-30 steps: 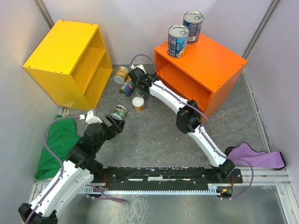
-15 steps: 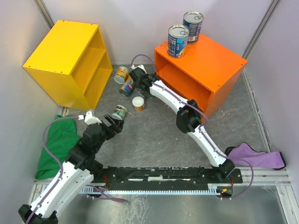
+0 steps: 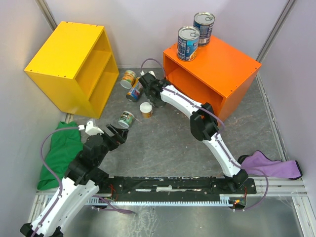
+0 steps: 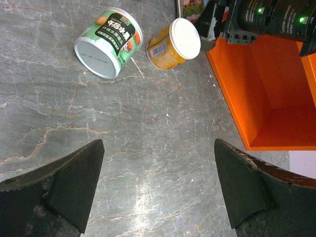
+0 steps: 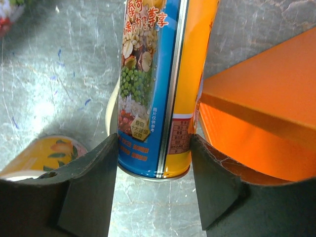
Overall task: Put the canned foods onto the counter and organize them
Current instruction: Move the canned food to the center of the board.
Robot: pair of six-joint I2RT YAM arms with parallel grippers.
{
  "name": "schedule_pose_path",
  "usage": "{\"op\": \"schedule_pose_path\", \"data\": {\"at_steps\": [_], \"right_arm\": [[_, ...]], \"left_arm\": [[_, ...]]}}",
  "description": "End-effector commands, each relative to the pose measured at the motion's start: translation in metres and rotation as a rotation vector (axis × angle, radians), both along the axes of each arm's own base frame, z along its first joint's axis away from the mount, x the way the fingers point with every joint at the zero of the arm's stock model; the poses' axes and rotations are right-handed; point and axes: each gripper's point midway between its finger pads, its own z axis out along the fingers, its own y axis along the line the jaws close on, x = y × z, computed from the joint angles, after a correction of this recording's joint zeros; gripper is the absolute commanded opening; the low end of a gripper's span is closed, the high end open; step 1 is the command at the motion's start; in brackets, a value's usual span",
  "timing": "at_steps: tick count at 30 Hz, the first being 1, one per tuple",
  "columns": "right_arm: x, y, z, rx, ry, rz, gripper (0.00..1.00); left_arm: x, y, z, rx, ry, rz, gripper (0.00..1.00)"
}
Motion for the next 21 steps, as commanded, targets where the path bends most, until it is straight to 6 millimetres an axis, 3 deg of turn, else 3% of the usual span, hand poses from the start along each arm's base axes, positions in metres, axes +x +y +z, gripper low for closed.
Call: {"op": "schedule_pose_path", "data": {"at_steps": [1, 11, 21], "right_arm": [[-0.035, -0.014, -0.007, -0.026, 0.115, -0.012, 0.45], [-0.088, -0.028, -0.002, -0.056, 0.136, -0.016, 0.41], [-0.168, -0.033, 0.002, -0.055, 0.166, 0.011, 0.38]], "left_arm": [[-0.001, 0.004, 0.024, -0.033, -0.044, 0.021, 0.98], [-0.007, 0.001, 0.031, -0.052, -0.037, -0.004, 0.98], [-0.004, -0.004, 0.037, -0.056, -0.034, -0.021, 0.98]]}}
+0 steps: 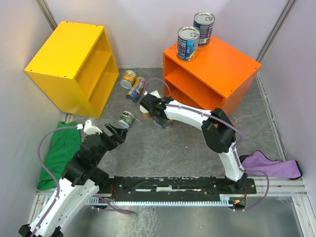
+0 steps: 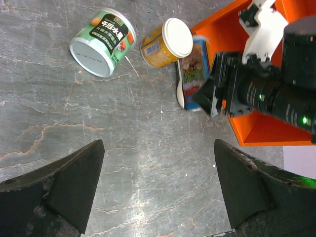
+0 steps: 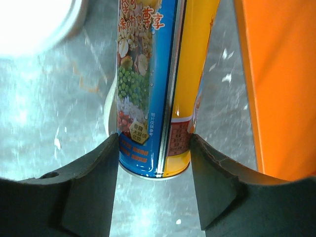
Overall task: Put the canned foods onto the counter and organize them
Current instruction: Move the canned food to the center of the board, then pick up the canned food from the center of the board.
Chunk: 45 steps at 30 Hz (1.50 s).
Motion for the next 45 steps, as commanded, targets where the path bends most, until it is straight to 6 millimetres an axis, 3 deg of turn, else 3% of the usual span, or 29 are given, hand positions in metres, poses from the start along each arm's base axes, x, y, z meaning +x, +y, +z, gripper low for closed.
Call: {"op": "schedule_pose_path", "data": {"at_steps": [1, 6, 13, 15, 18, 22, 27, 34, 45], "right_arm": [[-0.049, -0.004, 0.006, 0.024, 0.051, -0.01, 0.38], [-0.093, 0.0, 0.008, 0.038, 0.064, 0.02, 0.38], [-0.155, 0.022, 0.02, 0.057, 0.074, 0.096, 0.37], [-0.167, 0.029, 0.028, 0.069, 0.066, 0.111, 0.42], [-0.18, 0.038, 0.043, 0.092, 0.049, 0.13, 0.57], [-0.181, 0.042, 0.061, 0.121, 0.035, 0.138, 0.78], [-0.176, 0.046, 0.082, 0.13, 0.002, 0.151, 0.9], [-0.156, 0.05, 0.086, 0.133, -0.002, 0.137, 0.93], [-0.117, 0.061, 0.067, 0.156, 0.083, 0.133, 0.93]], "left_arm": [[0.003, -0.007, 0.022, -0.046, -0.027, -0.013, 0.98], [0.005, -0.012, 0.022, -0.064, -0.024, -0.028, 0.97], [0.005, -0.014, 0.019, -0.073, -0.017, -0.035, 0.97], [0.005, -0.015, 0.019, -0.075, -0.011, -0.039, 0.97], [0.004, -0.016, 0.018, -0.075, -0.01, -0.044, 0.97], [0.003, -0.017, 0.017, -0.076, -0.006, -0.051, 0.97], [0.002, -0.016, 0.019, -0.076, -0.008, -0.047, 0.97], [0.0, -0.009, 0.021, -0.065, -0.012, -0.026, 0.97], [-0.002, -0.006, 0.019, -0.057, -0.005, -0.013, 0.98]]}}
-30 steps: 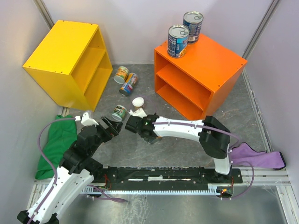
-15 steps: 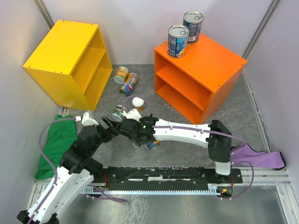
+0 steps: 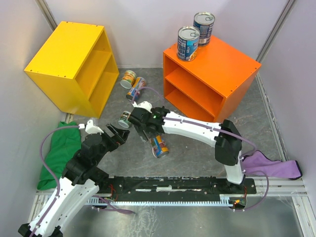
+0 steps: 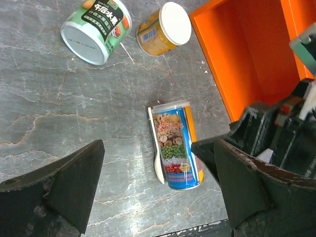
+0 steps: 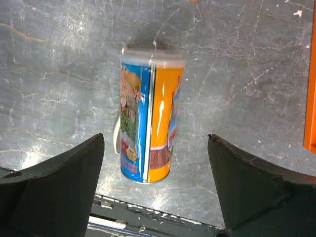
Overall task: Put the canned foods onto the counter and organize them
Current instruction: Pick up the canned food from the center of the board.
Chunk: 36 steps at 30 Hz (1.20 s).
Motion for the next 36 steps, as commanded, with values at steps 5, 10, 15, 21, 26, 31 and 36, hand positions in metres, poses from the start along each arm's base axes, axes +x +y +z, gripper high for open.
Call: {"op": "schedule_pose_path", "data": {"at_steps": [5, 10, 15, 21, 26, 31, 36], "right_arm": [[0.014, 0.018, -0.016, 0.034, 0.096, 0.034, 0.93], [0.016, 0.021, -0.028, 0.032, 0.134, 0.04, 0.93], [0.019, 0.022, -0.041, 0.025, 0.167, 0.036, 0.92], [0.021, 0.025, -0.056, 0.036, 0.211, 0.038, 0.92], [0.022, 0.028, -0.062, 0.059, 0.244, 0.035, 0.88], [0.021, 0.032, -0.063, 0.1, 0.274, 0.036, 0.69], [0.018, 0.032, -0.064, 0.108, 0.287, 0.043, 0.6]], "left_arm": [[0.002, 0.006, 0.023, -0.03, -0.051, 0.037, 0.98], [0.0, 0.008, 0.021, -0.037, -0.055, 0.048, 0.98], [0.0, 0.008, 0.018, -0.045, -0.052, 0.05, 0.98], [0.0, 0.007, 0.016, -0.04, -0.049, 0.048, 0.98], [0.0, 0.008, 0.016, -0.04, -0.051, 0.05, 0.98], [0.001, 0.008, 0.015, -0.038, -0.051, 0.053, 0.98], [0.001, 0.008, 0.015, -0.038, -0.053, 0.054, 0.98]]}}
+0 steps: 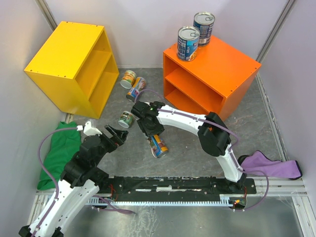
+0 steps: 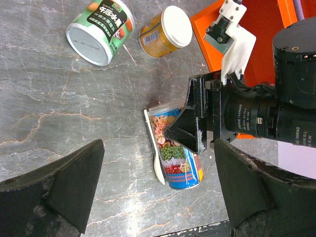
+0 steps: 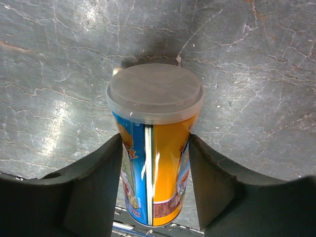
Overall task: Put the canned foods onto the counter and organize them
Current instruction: Pick up the canned food from the center of the board.
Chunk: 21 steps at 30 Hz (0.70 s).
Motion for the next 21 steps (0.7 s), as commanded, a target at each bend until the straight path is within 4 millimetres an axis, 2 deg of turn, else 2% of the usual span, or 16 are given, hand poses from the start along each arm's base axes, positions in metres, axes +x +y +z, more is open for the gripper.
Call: {"op": "schedule_pose_path", "data": {"at_steps": [1, 5, 11, 13, 21], "right_arm": [[-0.001, 0.019, 0.008, 0.086, 0.003, 0.016, 0.58], [-0.003, 0.024, 0.008, 0.104, 0.019, 0.033, 0.58], [-0.004, 0.025, -0.006, 0.068, 0.054, 0.04, 0.8], [-0.002, 0.024, -0.009, 0.061, 0.046, 0.034, 0.84], [0.003, 0.029, -0.017, 0.052, 0.05, 0.035, 0.83]], "left_arm": [[0.006, 0.002, 0.014, -0.033, -0.045, 0.035, 0.98], [0.006, 0.002, 0.013, -0.033, -0.043, 0.033, 0.98], [0.006, 0.001, 0.012, -0.035, -0.041, 0.031, 0.98], [0.006, 0.002, 0.012, -0.032, -0.04, 0.03, 0.98], [0.005, 0.002, 0.011, -0.029, -0.04, 0.03, 0.98]]}}
